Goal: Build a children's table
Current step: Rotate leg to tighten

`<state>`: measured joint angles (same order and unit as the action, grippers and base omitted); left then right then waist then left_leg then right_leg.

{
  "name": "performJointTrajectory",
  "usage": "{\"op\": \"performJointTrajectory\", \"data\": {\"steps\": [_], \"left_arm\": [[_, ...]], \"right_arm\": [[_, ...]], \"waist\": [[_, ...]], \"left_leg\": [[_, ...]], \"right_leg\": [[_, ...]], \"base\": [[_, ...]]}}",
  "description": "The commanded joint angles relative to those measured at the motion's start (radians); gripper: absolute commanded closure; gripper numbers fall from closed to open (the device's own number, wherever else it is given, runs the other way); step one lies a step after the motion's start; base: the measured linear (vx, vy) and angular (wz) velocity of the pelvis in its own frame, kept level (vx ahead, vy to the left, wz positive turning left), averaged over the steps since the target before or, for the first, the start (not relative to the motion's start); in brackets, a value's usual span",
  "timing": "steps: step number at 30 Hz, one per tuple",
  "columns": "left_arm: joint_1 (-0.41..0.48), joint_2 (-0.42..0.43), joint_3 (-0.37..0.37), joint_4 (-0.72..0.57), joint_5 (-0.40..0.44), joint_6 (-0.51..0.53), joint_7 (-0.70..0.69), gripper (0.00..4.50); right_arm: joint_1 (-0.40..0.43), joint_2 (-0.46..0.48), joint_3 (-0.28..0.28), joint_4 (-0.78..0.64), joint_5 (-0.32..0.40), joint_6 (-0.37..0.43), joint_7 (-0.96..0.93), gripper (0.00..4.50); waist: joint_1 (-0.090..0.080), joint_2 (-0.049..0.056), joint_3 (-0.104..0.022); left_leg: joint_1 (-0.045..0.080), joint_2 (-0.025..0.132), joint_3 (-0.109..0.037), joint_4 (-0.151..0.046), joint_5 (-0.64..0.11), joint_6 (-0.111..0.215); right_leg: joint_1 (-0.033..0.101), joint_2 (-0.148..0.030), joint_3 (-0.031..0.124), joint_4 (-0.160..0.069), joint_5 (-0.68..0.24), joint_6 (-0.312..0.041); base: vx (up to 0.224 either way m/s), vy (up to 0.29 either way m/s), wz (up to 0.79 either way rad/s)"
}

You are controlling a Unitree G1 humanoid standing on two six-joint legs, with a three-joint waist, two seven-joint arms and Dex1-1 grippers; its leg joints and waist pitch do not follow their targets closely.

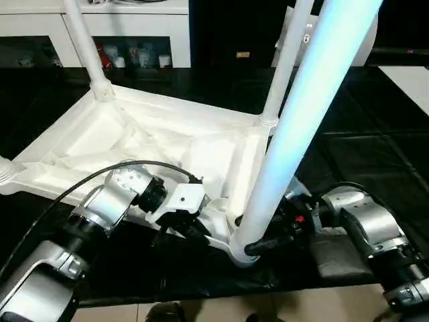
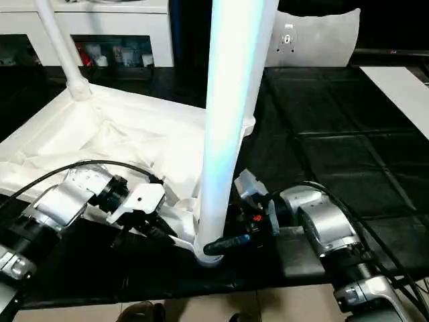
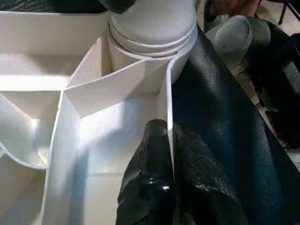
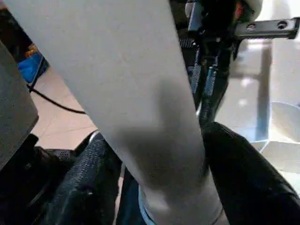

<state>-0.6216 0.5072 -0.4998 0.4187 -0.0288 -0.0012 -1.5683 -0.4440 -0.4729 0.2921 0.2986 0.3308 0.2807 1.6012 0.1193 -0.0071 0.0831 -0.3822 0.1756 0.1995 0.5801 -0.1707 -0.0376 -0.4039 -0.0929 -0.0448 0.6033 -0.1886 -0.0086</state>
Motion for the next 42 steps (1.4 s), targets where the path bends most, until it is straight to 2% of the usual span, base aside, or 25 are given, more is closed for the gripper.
{"op": "performJointTrajectory", "data": {"steps": [1,9,10,13,14,16,18,21,26,27,28,29,32,33,34,37,39,41,42], "left_arm": [[-0.011,-0.005,-0.054,-0.005,-0.002,-0.02,-0.046,4.5],[-0.005,-0.017,-0.02,0.011,0.002,-0.004,-0.042,4.5],[0.001,-0.02,-0.012,0.008,-0.005,0.011,-0.032,4.5],[0.014,-0.025,0.001,-0.002,-0.019,0.039,-0.008,4.5],[0.024,-0.028,0.011,-0.011,-0.029,0.059,0.01,4.5],[0.033,-0.03,0.02,-0.019,-0.037,0.074,0.027,4.5],[0.048,-0.035,0.035,-0.032,-0.042,0.094,0.06,4.5],[0.069,-0.048,0.057,-0.048,-0.039,0.123,0.106,4.5],[0.088,-0.07,0.069,-0.07,-0.029,0.166,0.167,4.5],[0.093,-0.082,0.07,-0.078,-0.013,0.191,0.202,4.5],[0.092,-0.088,0.069,-0.079,-0.005,0.202,0.216,4.5],[0.091,-0.093,0.069,-0.08,0.0,0.213,0.226,4.5],[0.086,-0.109,0.066,-0.08,0.012,0.237,0.249,4.5],[0.08,-0.126,0.063,-0.074,0.025,0.251,0.271,4.5],[0.074,-0.138,0.061,-0.067,0.033,0.261,0.288,4.5],[0.065,-0.156,0.06,-0.058,0.049,0.282,0.317,4.5],[0.054,-0.178,0.061,-0.05,0.066,0.311,0.354,4.5],[0.04,-0.209,0.071,-0.033,0.092,0.353,0.423,4.5],[0.038,-0.214,0.073,-0.03,0.095,0.359,0.433,4.5]], "right_arm": [[-0.021,-0.008,0.012,0.013,0.001,0.0,0.013,2.09],[-0.025,-0.019,0.039,0.01,0.02,-0.001,0.013,2.31],[-0.016,-0.01,0.028,0.005,0.019,0.002,0.013,2.31],[0.004,0.01,0.003,-0.011,0.022,0.012,-0.003,2.32],[0.022,0.024,-0.012,-0.028,0.037,0.019,-0.035,2.32],[0.038,0.035,-0.025,-0.044,0.052,0.024,-0.068,2.32],[0.069,0.054,-0.044,-0.072,0.069,0.026,-0.122,2.33],[0.12,0.08,-0.065,-0.117,0.08,0.025,-0.188,2.36],[0.19,0.118,-0.081,-0.179,0.069,0.01,-0.263,2.39],[0.217,0.139,-0.086,-0.201,0.064,0.007,-0.304,2.4],[0.227,0.148,-0.088,-0.209,0.058,0.005,-0.329,2.4],[0.234,0.155,-0.089,-0.216,0.052,0.004,-0.351,2.41],[0.249,0.17,-0.09,-0.227,0.043,0.005,-0.398,2.41],[0.261,0.189,-0.095,-0.237,0.031,0.001,-0.441,2.41],[0.267,0.201,-0.097,-0.241,0.02,0.001,-0.47,2.41],[0.274,0.222,-0.096,-0.247,-0.005,0.0,-0.52,2.41],[0.278,0.247,-0.088,-0.254,-0.03,-0.004,-0.574,2.41],[0.271,0.289,-0.073,-0.256,-0.061,0.005,-0.659,2.41],[0.269,0.296,-0.071,-0.255,-0.067,0.006,-0.672,2.43]], "waist": [[-0.006,-0.009,-0.065],[-0.007,-0.008,-0.064],[-0.007,-0.004,-0.063],[-0.008,-0.006,-0.064],[-0.006,0.001,-0.062],[-0.009,-0.002,-0.06],[-0.01,-0.002,-0.057],[-0.018,0.002,-0.042],[-0.026,-0.001,-0.03],[-0.033,0.001,-0.024],[-0.034,0.001,-0.024],[-0.041,0.001,-0.021],[-0.046,0.0,-0.019],[-0.052,0.006,-0.015],[-0.056,0.005,-0.016],[-0.063,0.005,-0.01],[-0.067,0.01,-0.004],[-0.072,0.009,0.001],[-0.077,0.01,0.001]], "left_leg": [[0.026,0.063,-0.02,-0.07,-0.201,0.053],[0.026,0.063,-0.021,-0.071,-0.228,0.037],[0.025,0.063,-0.022,-0.071,-0.231,0.035],[0.024,0.062,-0.021,-0.072,-0.236,0.033],[0.023,0.062,-0.023,-0.072,-0.238,0.033],[0.023,0.062,-0.023,-0.074,-0.248,0.032],[0.023,0.062,-0.024,-0.076,-0.261,0.029],[0.026,0.061,-0.029,-0.085,-0.344,0.007],[0.031,0.061,-0.037,-0.093,-0.419,-0.014],[0.03,0.06,-0.041,-0.097,-0.44,-0.019],[0.032,0.06,-0.043,-0.097,-0.447,-0.021],[0.03,0.058,-0.045,-0.101,-0.454,-0.022],[0.024,0.056,-0.048,-0.108,-0.428,-0.016],[0.028,0.057,-0.047,-0.111,-0.433,-0.015],[0.034,0.056,-0.045,-0.112,-0.444,-0.014],[0.034,0.055,-0.046,-0.115,-0.462,-0.014],[0.039,0.054,-0.05,-0.115,-0.501,-0.019],[0.049,0.053,-0.052,-0.115,-0.545,-0.031],[0.049,0.05,-0.055,-0.117,-0.553,-0.035]], "right_leg": [[0.038,-0.06,0.038,-0.059,-0.187,-0.258],[0.037,-0.061,0.04,-0.062,-0.227,-0.247],[0.036,-0.061,0.04,-0.062,-0.229,-0.247],[0.037,-0.061,0.041,-0.062,-0.225,-0.247],[0.036,-0.062,0.041,-0.062,-0.224,-0.248],[0.036,-0.06,0.041,-0.064,-0.222,-0.246],[0.035,-0.061,0.042,-0.068,-0.25,-0.236],[0.026,-0.062,0.044,-0.085,-0.4,-0.196],[0.014,-0.065,0.049,-0.099,-0.525,-0.147],[0.011,-0.067,0.051,-0.106,-0.575,-0.125],[0.01,-0.067,0.05,-0.107,-0.586,-0.12],[0.01,-0.067,0.049,-0.111,-0.608,-0.108],[0.018,-0.07,0.046,-0.115,-0.604,-0.097],[0.013,-0.066,0.046,-0.119,-0.59,-0.097],[0.01,-0.066,0.046,-0.124,-0.583,-0.101],[0.008,-0.066,0.046,-0.129,-0.601,-0.099],[0.003,-0.068,0.046,-0.137,-0.66,-0.083],[-0.004,-0.065,0.042,-0.147,-0.715,-0.064],[-0.001,-0.066,0.037,-0.149,-0.725,-0.056]], "base": [[0.0,0.0,0.0],[0.0,0.0,0.0],[0.0,0.0,0.0],[0.0,0.0,0.0],[0.0,0.0,0.0],[0.0,0.0,0.0],[0.0,0.0,0.0],[0.0,0.0,0.0],[0.0,0.0,0.0],[0.0,0.0,0.0],[0.0,0.0,0.0],[0.0,0.0,0.0],[0.0,0.0,0.0],[0.0,0.0,0.0],[0.0,0.0,0.0],[0.0,0.0,0.0],[0.0,0.0,0.0],[0.0,0.0,0.0],[0.0,0.0,0.0]]}}
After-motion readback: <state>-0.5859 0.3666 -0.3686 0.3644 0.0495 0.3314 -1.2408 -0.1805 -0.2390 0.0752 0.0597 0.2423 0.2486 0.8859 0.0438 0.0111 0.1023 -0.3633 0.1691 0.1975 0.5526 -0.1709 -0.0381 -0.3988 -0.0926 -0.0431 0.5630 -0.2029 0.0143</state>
